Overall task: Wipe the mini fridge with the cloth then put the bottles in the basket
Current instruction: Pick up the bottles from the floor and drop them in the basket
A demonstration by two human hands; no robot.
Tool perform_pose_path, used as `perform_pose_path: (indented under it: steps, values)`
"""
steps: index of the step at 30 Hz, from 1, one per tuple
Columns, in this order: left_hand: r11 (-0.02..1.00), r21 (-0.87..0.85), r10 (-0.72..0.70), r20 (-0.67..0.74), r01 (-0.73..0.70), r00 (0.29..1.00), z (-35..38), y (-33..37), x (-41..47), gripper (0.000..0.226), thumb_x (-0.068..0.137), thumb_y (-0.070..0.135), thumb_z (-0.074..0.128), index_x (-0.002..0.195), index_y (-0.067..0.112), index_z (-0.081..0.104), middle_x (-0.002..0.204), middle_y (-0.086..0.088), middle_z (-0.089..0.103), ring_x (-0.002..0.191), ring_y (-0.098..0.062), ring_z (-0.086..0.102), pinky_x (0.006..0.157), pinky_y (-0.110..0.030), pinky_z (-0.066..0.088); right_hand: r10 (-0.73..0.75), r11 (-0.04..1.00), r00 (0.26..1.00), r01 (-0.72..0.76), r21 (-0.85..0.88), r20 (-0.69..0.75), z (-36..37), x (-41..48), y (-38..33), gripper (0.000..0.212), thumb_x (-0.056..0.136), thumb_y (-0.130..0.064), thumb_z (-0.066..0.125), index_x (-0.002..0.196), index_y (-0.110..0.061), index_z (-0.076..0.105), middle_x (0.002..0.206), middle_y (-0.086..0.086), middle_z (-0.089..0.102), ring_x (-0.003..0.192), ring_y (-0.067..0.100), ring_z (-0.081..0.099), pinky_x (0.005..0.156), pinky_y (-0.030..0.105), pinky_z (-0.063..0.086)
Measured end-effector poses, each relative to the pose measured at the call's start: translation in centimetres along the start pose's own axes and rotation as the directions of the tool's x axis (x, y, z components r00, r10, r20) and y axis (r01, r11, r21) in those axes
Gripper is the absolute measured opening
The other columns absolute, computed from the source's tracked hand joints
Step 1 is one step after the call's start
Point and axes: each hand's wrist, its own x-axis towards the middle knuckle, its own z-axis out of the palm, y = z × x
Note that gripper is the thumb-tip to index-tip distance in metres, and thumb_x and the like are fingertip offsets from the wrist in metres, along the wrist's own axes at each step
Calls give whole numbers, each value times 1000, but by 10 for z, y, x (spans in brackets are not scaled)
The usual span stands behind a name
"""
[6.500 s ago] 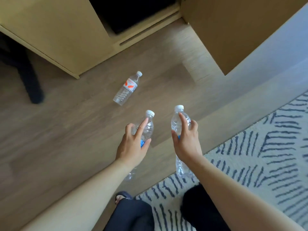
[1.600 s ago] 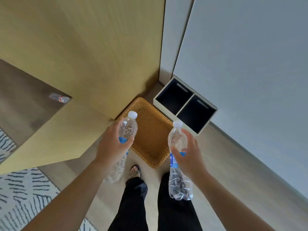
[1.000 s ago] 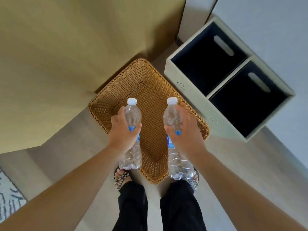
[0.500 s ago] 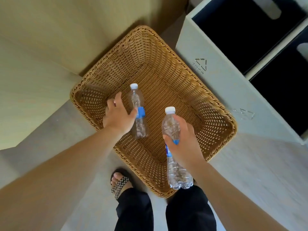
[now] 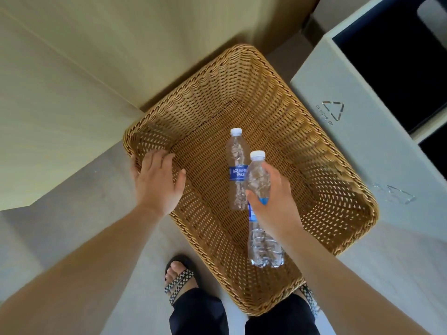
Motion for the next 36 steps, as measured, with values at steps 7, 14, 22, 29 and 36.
perform_pose_path:
  steps: [7,14,22,29,36]
  values:
    - [995,-89,25,-118,-36,993,4,-6,-2,47,83,44,36,114,18,59,118,-1,58,118,-22,47,114,-48,12,-65,998,998,64,-28,-26,29,22,-15,66,90,-32,60,142,-38,19,142,1,25,117,16,46,83,26,41]
    - [998,-54,16,2,-16,1000,-4,-5,-4,57,87,49,26,121,15,57,123,-3,58,121,-24,46,115,-49,12,-107,992,994,105,-65,-29,23,54,-58,71,91,-39,56,146,-40,12,154,3,9,138,25,27,102,39,38]
    - [984,-171,54,76,-41,996,-96,18,-35,62,87,56,22,136,25,46,138,2,46,132,-20,35,111,-52,20,-98,972,994,105,-213,42,-41,-19,-86,69,90,-49,50,147,-30,16,153,0,15,139,22,23,104,41,38]
    - [961,-15,276,138,-276,951,-238,43,-65,71,84,63,22,140,25,43,144,-4,45,135,-28,36,108,-58,25,-141,921,987,160,-354,79,-142,-118,-164,69,91,-55,44,147,-28,14,154,-1,14,141,21,18,109,41,30]
    - [936,19,348,122,-353,929,-399,49,-121,72,83,63,28,140,22,43,141,-5,48,132,-30,41,104,-62,31,-170,910,986,159,-382,7,-236,-218,-252,72,87,-62,44,147,-31,16,155,-3,17,142,20,18,113,47,26]
